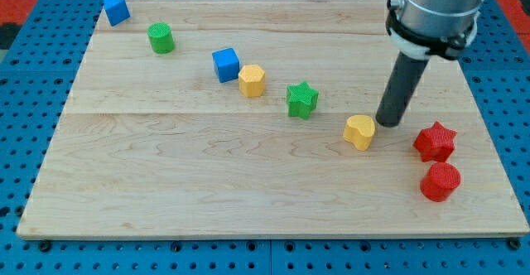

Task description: Push the green star above the red star

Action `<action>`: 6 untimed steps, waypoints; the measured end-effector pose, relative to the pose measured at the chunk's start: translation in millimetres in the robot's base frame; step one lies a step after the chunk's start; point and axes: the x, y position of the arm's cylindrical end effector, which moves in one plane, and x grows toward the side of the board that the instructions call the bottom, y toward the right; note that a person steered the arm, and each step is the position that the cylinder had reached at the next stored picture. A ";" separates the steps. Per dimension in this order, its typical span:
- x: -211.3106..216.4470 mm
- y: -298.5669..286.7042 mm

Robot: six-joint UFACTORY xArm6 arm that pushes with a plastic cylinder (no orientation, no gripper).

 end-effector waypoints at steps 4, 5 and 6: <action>-41.8 -86.6; -42.8 38.9; -42.8 42.1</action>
